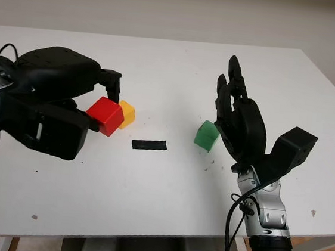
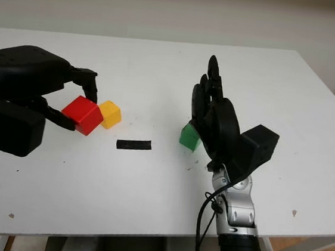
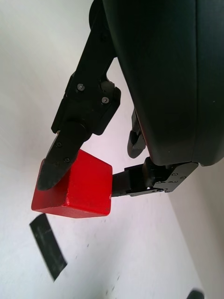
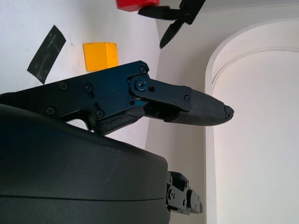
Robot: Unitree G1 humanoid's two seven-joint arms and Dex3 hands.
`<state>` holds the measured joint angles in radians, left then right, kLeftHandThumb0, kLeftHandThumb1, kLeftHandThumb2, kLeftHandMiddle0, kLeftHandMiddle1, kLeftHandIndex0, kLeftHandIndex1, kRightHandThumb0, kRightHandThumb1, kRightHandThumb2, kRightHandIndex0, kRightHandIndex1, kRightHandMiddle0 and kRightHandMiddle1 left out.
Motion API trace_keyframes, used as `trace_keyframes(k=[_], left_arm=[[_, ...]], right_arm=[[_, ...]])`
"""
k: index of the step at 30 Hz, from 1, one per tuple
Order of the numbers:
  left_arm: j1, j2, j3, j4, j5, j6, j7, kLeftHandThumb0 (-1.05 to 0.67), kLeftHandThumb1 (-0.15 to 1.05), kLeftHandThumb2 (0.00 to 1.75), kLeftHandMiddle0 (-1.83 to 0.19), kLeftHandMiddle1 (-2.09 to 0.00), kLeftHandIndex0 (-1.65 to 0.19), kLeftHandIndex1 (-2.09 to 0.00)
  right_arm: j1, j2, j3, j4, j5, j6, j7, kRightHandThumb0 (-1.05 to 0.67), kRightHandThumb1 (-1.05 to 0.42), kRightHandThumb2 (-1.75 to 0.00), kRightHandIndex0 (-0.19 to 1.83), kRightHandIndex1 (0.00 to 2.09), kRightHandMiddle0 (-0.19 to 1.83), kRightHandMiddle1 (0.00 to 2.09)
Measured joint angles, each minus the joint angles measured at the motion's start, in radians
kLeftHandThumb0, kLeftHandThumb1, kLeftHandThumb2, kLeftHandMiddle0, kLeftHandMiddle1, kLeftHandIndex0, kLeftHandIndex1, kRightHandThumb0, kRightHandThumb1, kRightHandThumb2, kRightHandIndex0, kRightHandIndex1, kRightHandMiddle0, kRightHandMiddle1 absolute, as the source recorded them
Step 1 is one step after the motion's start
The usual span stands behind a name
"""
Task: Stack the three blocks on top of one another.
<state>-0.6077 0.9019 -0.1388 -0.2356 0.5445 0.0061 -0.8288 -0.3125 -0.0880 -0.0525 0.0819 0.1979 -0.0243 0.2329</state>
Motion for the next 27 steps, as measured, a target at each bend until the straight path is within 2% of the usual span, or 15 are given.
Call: trace_keyframes(k=[5,10,14,18,27], left_arm=[[-0.160,-0.068,-0.126,0.088,0.043,-0.049,-0.072,-0.37,0.97,0.04,-0.36,-0.06,-0.42,-1.28],[-0.257,-0.141,-0.196,0.186,0.080,-0.087,-0.085,-0.38,0.96,0.05,-0.34,-0.05,-0.35,-1.42],[-0.289,-0.197,-0.210,0.271,0.081,-0.131,-0.045,-0.39,0.96,0.06,-0.33,-0.05,-0.38,-1.37],[-0.298,-0.238,-0.229,0.336,0.087,-0.162,-0.028,-0.40,0.99,0.06,-0.32,-0.05,-0.35,-1.44],[-0.354,-0.290,-0.241,0.465,0.120,-0.212,0.049,-0.39,0.99,0.05,-0.31,-0.05,-0.37,-1.39]], right_arm=[[0.004,-0.001,0.003,-0.013,0.001,0.008,0.004,-0.73,-1.05,-0.63,-0.19,0.00,-0.19,0.01],[0.005,0.000,0.008,-0.017,0.000,0.012,0.000,-0.72,-1.05,-0.63,-0.19,0.00,-0.19,0.02],[0.006,0.000,0.009,-0.026,0.000,0.019,-0.005,-0.72,-1.05,-0.62,-0.19,0.01,-0.19,0.03],[0.005,0.000,0.008,-0.029,0.000,0.021,-0.014,-0.73,-1.05,-0.61,-0.19,0.02,-0.18,0.04],[0.002,0.000,0.006,-0.029,0.000,0.025,-0.026,-0.76,-1.05,-0.62,-0.19,0.00,-0.19,0.01]])
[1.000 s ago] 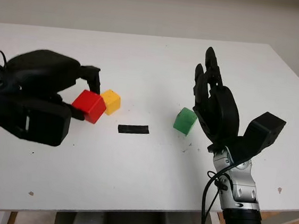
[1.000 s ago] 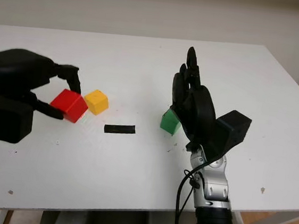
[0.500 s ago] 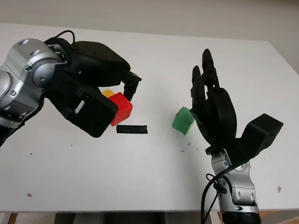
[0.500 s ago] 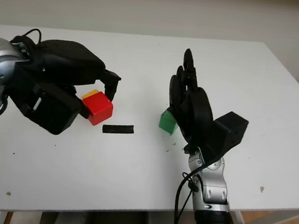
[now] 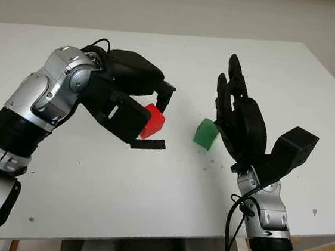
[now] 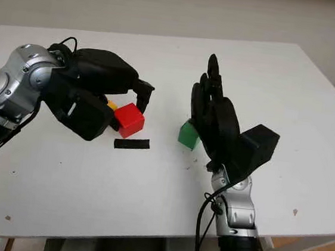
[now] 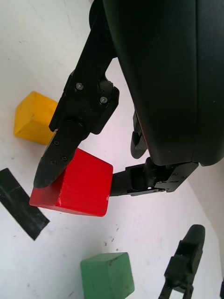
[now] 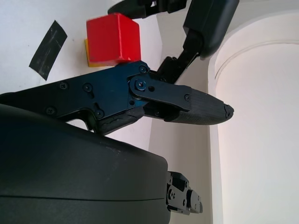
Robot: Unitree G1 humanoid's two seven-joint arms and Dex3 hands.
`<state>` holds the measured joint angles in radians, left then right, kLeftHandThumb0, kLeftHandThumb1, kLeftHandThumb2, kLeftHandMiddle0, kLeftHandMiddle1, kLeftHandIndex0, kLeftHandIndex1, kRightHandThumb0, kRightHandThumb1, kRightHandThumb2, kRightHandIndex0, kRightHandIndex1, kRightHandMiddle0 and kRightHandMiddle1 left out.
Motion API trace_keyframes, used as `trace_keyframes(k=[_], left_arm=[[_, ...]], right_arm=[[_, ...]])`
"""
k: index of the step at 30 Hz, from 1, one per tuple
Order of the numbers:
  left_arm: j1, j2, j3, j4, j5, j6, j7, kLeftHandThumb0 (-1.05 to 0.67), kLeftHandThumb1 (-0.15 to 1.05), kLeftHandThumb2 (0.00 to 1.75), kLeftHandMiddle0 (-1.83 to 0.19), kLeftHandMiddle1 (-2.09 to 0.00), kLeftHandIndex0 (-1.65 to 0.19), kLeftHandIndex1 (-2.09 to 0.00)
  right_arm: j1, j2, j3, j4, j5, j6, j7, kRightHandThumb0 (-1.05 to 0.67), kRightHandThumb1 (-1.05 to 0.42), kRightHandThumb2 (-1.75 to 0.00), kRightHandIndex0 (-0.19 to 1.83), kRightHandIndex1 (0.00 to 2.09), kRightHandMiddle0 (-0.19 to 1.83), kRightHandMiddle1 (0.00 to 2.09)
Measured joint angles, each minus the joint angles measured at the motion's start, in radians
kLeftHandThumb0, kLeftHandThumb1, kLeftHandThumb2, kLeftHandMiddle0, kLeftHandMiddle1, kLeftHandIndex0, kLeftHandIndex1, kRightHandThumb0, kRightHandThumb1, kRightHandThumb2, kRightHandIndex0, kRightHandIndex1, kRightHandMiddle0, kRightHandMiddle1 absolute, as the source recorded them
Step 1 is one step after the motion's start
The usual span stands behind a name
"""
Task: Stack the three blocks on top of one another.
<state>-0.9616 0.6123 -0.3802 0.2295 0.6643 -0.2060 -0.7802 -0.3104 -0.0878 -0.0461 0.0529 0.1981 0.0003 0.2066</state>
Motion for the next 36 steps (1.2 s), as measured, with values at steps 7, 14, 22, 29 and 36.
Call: trace_keyframes(k=[7,14,22,29,36], left_arm=[[0.000,-0.023,0.000,0.067,-0.022,-0.011,0.054,-0.37,0.98,0.05,-0.36,-0.07,-0.37,-1.40],[0.005,-0.023,0.000,0.134,-0.020,-0.017,0.092,-0.37,0.99,0.05,-0.34,-0.05,-0.33,-1.41],[0.018,-0.024,-0.018,0.175,0.000,-0.049,0.113,-0.39,0.98,0.05,-0.33,-0.05,-0.35,-1.44],[0.044,-0.023,-0.040,0.177,0.040,-0.077,0.157,-0.40,0.97,0.05,-0.32,-0.05,-0.36,-1.46],[0.071,-0.029,-0.045,0.177,0.044,-0.074,0.163,-0.42,0.96,0.05,-0.29,-0.05,-0.37,-1.45]], right_arm=[[-0.011,-0.002,-0.015,0.000,0.006,0.000,0.007,-0.75,-1.05,-0.64,-0.19,0.00,-0.19,0.00],[-0.012,-0.003,-0.023,-0.001,0.006,0.002,0.014,-0.74,-1.05,-0.65,-0.19,0.00,-0.19,0.00],[-0.012,-0.003,-0.023,-0.017,0.004,0.003,0.016,-0.73,-1.05,-0.66,-0.19,0.00,-0.19,0.00],[-0.012,-0.004,-0.023,-0.020,0.004,0.005,0.019,-0.73,-1.05,-0.67,-0.19,0.00,-0.19,0.00],[-0.011,-0.008,-0.023,-0.028,0.000,0.014,0.016,-0.73,-1.05,-0.67,-0.19,0.00,-0.19,0.00]])
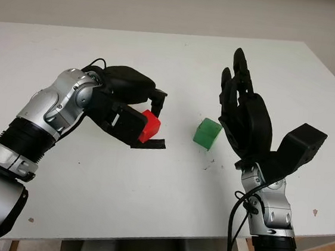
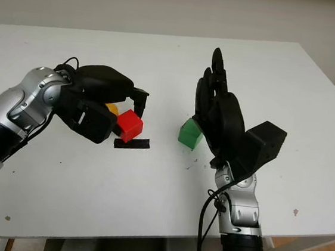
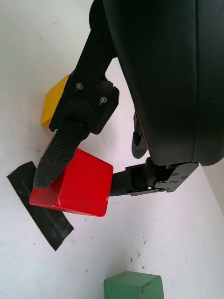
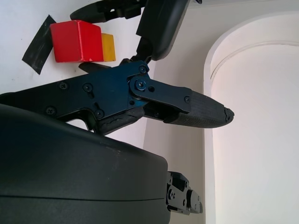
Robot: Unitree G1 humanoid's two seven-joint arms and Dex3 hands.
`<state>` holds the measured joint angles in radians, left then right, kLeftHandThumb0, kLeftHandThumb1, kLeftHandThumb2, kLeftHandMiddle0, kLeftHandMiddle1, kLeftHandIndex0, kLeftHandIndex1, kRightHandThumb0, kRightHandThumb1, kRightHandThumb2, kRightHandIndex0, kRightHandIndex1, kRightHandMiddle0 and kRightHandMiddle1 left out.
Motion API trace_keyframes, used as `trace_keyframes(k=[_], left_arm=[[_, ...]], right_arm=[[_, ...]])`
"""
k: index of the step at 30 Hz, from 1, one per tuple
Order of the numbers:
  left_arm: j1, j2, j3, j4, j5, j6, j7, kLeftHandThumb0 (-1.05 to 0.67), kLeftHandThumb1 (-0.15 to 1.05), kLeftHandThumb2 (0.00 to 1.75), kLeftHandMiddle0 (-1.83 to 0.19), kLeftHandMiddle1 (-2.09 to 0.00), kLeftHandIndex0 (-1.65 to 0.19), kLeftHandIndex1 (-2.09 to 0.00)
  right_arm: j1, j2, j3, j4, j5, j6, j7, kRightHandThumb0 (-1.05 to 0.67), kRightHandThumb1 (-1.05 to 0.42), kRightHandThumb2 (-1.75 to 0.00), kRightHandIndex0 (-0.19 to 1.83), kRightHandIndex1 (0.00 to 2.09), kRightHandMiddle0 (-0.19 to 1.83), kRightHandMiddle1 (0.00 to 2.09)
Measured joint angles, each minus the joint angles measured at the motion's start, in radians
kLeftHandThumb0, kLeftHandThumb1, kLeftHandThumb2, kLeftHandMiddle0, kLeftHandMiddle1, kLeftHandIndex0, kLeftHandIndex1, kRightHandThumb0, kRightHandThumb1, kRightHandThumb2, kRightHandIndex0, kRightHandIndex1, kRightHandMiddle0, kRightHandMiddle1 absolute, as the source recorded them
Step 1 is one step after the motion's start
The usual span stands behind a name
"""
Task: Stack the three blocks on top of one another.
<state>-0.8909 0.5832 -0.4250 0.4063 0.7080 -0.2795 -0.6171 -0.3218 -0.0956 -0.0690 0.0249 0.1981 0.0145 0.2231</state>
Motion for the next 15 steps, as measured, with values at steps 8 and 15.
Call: trace_keyframes(k=[8,15], left_arm=[[0.002,-0.006,-0.006,0.013,0.001,-0.004,0.019,-0.42,0.95,0.05,-0.29,-0.05,-0.38,-1.44],[0.003,-0.015,-0.018,0.045,0.002,-0.012,0.032,-0.43,0.96,0.06,-0.31,-0.06,-0.38,-1.45]], right_arm=[[0.000,0.000,0.002,-0.003,0.000,0.005,-0.001,-0.74,-1.05,-0.66,-0.19,0.00,-0.19,0.00],[0.003,0.000,0.002,-0.020,-0.003,0.006,-0.003,-0.73,-1.05,-0.68,-0.19,0.00,-0.19,0.00]])
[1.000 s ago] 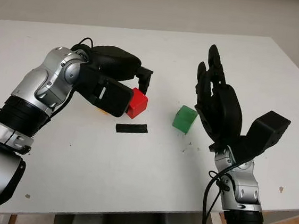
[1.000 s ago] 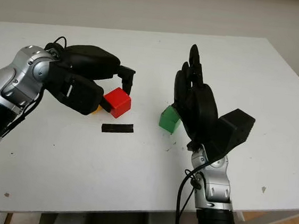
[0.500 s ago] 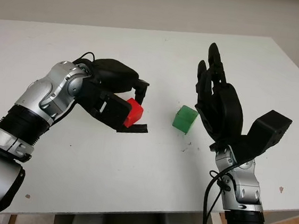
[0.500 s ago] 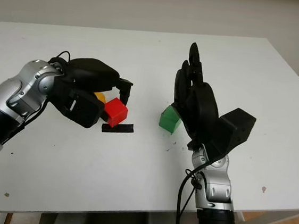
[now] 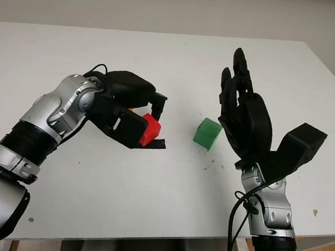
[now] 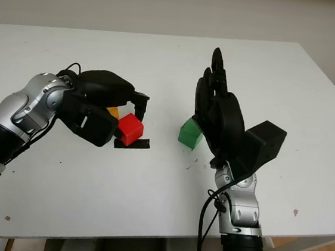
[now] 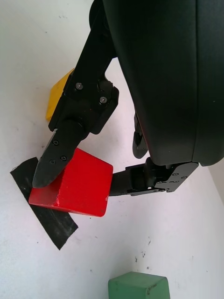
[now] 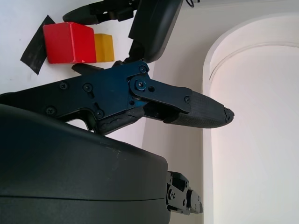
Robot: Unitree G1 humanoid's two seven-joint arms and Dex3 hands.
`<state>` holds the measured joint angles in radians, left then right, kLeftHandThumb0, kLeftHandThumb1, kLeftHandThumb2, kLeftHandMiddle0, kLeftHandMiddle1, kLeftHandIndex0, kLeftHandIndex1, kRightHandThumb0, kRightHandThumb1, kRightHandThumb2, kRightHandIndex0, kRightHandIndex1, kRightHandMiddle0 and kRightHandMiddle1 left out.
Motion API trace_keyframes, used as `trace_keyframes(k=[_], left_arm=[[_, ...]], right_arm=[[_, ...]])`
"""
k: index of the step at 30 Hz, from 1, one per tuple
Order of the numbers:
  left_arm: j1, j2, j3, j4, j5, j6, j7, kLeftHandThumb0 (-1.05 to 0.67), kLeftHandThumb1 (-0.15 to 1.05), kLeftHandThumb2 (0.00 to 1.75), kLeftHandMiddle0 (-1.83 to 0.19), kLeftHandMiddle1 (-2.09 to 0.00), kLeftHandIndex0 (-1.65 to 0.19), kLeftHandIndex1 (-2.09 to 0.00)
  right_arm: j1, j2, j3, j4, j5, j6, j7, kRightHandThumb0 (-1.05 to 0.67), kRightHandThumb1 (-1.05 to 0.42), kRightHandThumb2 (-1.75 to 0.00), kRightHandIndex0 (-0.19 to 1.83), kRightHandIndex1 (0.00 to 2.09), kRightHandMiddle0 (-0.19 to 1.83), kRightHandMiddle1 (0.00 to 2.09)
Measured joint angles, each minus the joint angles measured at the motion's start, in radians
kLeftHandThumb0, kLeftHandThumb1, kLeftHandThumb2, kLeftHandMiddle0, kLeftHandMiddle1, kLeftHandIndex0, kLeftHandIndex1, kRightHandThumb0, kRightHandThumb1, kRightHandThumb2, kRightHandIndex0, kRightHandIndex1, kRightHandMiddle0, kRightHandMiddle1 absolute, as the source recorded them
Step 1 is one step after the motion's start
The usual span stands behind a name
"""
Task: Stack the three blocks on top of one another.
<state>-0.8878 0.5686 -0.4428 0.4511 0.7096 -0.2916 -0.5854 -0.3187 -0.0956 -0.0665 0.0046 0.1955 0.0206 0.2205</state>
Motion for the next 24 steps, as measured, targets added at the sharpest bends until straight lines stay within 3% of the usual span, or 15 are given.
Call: trace_keyframes(k=[15,16,20,24], left_arm=[[-0.001,-0.009,-0.016,0.043,0.020,-0.023,0.027,-0.46,0.96,0.05,-0.24,-0.04,-0.41,-1.38],[-0.002,-0.010,-0.016,0.043,0.022,-0.019,0.022,-0.47,0.95,0.05,-0.20,-0.04,-0.40,-1.30],[-0.005,-0.011,-0.027,0.044,0.036,-0.019,0.015,-0.57,0.91,0.05,-0.03,-0.05,-0.38,-0.63],[-0.005,-0.011,-0.030,0.045,0.036,-0.024,0.015,-0.61,0.90,0.05,0.03,-0.04,-0.41,-0.44]], right_arm=[[0.005,0.000,-0.001,-0.009,-0.001,0.011,-0.009,-0.74,-1.05,-0.67,-0.19,0.00,-0.19,0.00],[0.006,0.000,-0.001,-0.009,-0.001,0.011,-0.010,-0.74,-1.05,-0.67,-0.19,0.00,-0.19,0.00],[0.007,0.000,0.000,-0.010,-0.002,0.011,-0.014,-0.75,-1.05,-0.67,-0.19,0.00,-0.19,0.00],[0.008,0.000,0.000,-0.012,-0.002,0.011,-0.016,-0.74,-1.05,-0.67,-0.19,0.00,-0.19,0.00]])
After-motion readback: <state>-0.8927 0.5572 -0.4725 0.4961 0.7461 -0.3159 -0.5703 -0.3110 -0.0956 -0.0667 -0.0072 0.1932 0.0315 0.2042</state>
